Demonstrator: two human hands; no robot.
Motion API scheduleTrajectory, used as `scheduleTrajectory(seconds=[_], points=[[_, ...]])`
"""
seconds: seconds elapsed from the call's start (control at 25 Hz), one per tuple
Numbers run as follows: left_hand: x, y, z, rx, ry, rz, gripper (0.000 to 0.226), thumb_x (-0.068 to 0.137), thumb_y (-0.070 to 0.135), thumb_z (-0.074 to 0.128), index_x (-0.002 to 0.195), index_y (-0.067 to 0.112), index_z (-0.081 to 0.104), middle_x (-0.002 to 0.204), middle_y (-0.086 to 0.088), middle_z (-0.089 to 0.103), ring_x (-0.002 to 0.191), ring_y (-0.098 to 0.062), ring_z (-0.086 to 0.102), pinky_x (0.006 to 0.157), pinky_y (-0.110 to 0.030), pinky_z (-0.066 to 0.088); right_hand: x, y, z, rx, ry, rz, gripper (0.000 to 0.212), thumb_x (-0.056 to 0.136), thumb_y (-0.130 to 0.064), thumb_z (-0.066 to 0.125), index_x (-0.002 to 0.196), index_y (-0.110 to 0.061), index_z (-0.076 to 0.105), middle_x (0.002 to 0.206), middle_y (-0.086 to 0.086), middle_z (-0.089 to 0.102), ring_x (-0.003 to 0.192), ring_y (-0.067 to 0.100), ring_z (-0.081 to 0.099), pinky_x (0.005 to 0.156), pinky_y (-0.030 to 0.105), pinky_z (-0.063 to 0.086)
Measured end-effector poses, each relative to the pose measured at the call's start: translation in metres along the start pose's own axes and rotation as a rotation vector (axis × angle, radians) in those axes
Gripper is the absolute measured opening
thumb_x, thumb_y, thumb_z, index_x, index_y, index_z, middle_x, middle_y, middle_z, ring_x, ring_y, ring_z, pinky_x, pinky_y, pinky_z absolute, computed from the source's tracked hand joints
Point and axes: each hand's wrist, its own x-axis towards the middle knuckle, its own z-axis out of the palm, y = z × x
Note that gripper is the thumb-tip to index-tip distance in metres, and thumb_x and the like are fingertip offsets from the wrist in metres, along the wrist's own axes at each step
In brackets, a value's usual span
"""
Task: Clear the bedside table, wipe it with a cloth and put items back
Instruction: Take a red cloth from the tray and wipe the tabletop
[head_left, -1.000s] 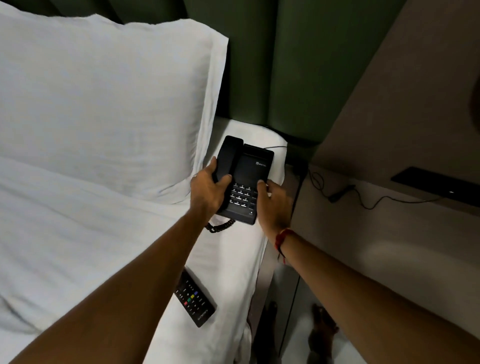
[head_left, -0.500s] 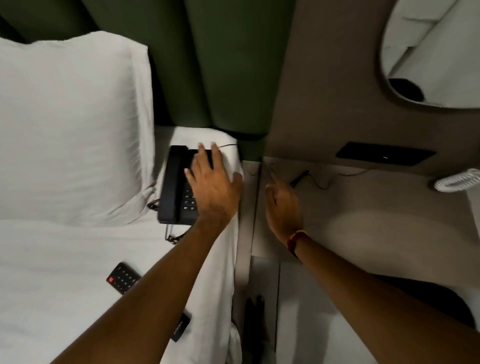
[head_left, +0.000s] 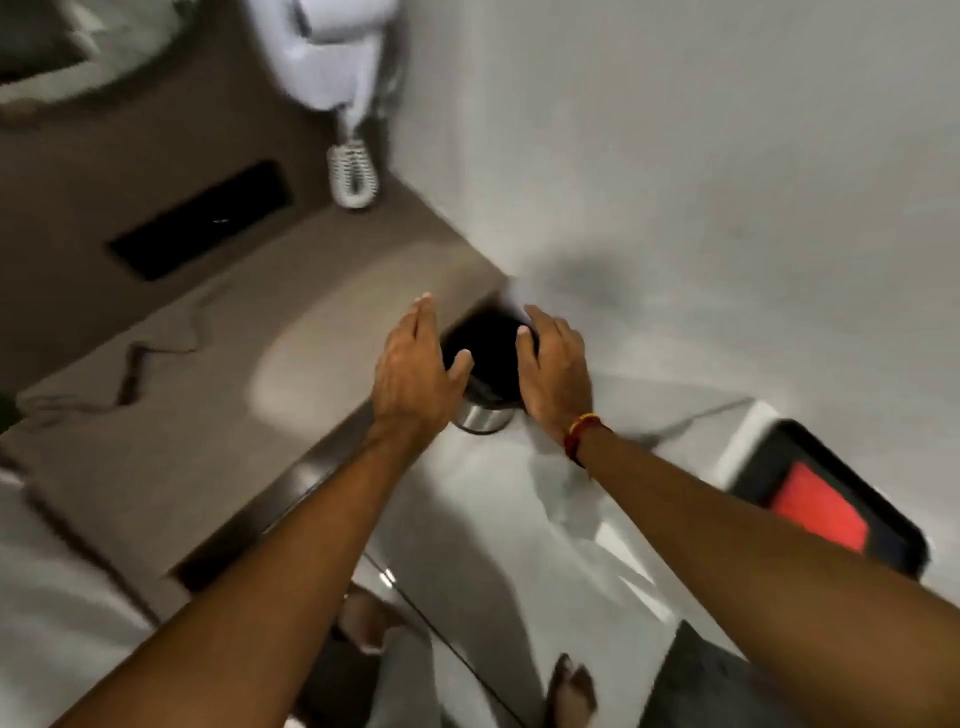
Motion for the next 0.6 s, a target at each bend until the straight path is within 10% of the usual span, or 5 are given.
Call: scheduleTrajectory(seconds=[0.36,0.6], points=[[-0.082,0.243,0.207,0.075,-0.413,0.359,0.054,0.097,0.025,0.058,0.146,0.003,0.048,0.143,-0.018,0.052,0.134,-0.035,0.049,0.109,-0.043,0.042,-0.079,0.232,-0.221,-0.034,0.305,0.361,0.033,0.103,-0.021,0.047,0.13,-0.01,0.061,0.126,0.013,0.059,0.119,0.034,0.051,0.105,0.045,0.046],[-0.117,0.278,0.274,0.078,-0.54,0.105,0.052,0.089,0.037,0.067,0.129,0.005,0.056,0.123,-0.021,0.063,0.118,-0.041,0.06,0.099,-0.049,0.052,-0.122,0.293,-0.241,-0.081,-0.022,0.555,0.046,0.092,-0.026,0.062,0.135,-0.012,0.057,0.135,0.017,0.05,0.124,0.041,0.048,0.106,0.05,0.044]])
